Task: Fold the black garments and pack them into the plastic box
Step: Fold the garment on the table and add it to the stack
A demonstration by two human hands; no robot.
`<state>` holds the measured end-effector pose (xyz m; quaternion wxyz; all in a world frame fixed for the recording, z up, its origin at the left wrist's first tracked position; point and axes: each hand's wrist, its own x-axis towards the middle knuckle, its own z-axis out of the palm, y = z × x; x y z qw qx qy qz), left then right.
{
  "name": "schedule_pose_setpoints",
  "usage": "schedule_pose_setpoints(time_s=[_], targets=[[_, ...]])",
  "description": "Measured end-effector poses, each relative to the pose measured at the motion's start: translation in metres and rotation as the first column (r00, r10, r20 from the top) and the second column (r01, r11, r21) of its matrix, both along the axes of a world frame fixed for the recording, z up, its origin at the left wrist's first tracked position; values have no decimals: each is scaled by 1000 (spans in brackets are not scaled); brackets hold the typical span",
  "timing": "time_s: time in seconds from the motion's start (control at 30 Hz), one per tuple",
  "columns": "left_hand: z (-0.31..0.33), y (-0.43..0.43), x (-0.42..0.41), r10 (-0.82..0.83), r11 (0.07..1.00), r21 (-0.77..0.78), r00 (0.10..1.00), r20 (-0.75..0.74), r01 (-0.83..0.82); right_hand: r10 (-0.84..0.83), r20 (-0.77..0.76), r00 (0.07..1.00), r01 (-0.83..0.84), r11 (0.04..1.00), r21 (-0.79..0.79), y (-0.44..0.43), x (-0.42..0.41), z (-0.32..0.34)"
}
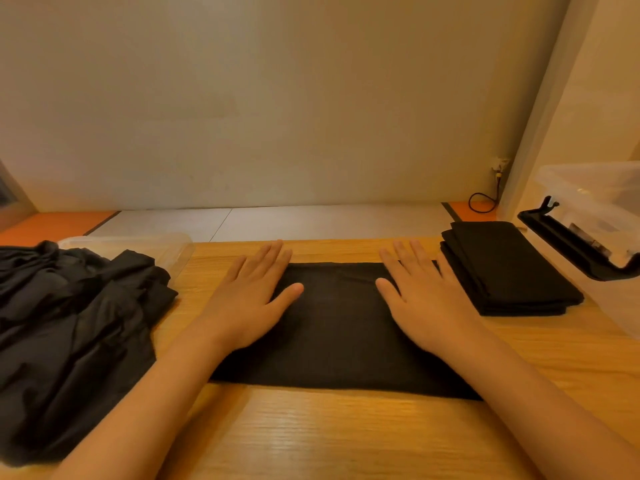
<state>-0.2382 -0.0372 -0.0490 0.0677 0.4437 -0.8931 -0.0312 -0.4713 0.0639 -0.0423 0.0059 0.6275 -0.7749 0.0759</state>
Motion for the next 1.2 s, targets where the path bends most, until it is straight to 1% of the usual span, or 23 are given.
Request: schedule_pose_setpoints(time_s=[0.1, 0.17, 0.2, 0.27, 0.33, 0.5, 0.57, 0.6, 0.67, 0.7, 0.77, 0.87, 0.97, 1.0, 1.07, 1.1, 1.17, 1.2], targets=[[-4, 40, -16, -120, 992, 56, 990, 71, 117, 196, 25, 980, -197, 979, 49, 17, 41, -4], [-15, 54, -16, -138, 987, 91, 986, 96, 129, 245, 37, 969, -248, 961, 124, 24, 54, -15], [-19, 55, -12, -133, 987, 98, 987, 88, 125, 242, 52, 969, -247, 957, 149, 26, 53, -19], [-22, 52, 4, -118, 988, 105, 991, 69, 110, 222, 90, 971, -233, 961, 149, 31, 40, -21], [-22, 49, 23, -110, 988, 115, 991, 78, 101, 187, 96, 978, -200, 968, 149, 42, 21, -20], [-20, 46, 57, -36, 978, 205, 999, 14, 32, 34, 80, 996, -48, 982, 180, 73, -19, -20], [-17, 55, 59, -22, 984, 178, 1000, 15, 19, -19, 63, 998, 9, 988, 152, 83, -22, -18], [-16, 62, 57, -28, 989, 146, 1000, 13, 25, -17, 43, 999, 12, 993, 119, 87, -21, -17], [-17, 80, 49, -70, 993, 94, 997, 31, 67, 43, 21, 999, -44, 996, 73, 96, -12, -16], [-19, 88, 45, -97, 992, 91, 994, 55, 92, 67, 28, 997, -69, 994, 86, 101, -7, -17], [-22, 95, 41, -134, 985, 118, 990, 54, 126, 57, 39, 998, -61, 989, 138, 110, -1, -23], [-14, 81, 46, -159, 967, 202, 987, -4, 156, 32, 69, 997, -41, 990, 135, 124, 11, -20], [3, 59, 48, -110, 938, 314, 987, -121, 143, 36, 5, 999, -36, 994, 106, 139, 43, -8], [9, 55, 45, -85, 945, 307, 990, -114, 117, 50, -14, 999, -48, 993, 110, 142, 54, -4], [14, 54, 36, -6, 972, 235, 994, -107, 32, 99, 11, 995, -99, 990, 97, 147, 69, 9], [14, 58, 29, 36, 977, 215, 986, -163, 0, 126, 61, 990, -129, 990, 55, 147, 73, 15], [11, 82, 11, 143, 970, 236, 916, -376, -55, 140, 182, 973, -137, 990, -29, 136, 70, 28], [8, 98, 0, 190, 969, 223, 889, -416, -103, 156, 191, 969, -146, 987, -67, 128, 65, 29]])
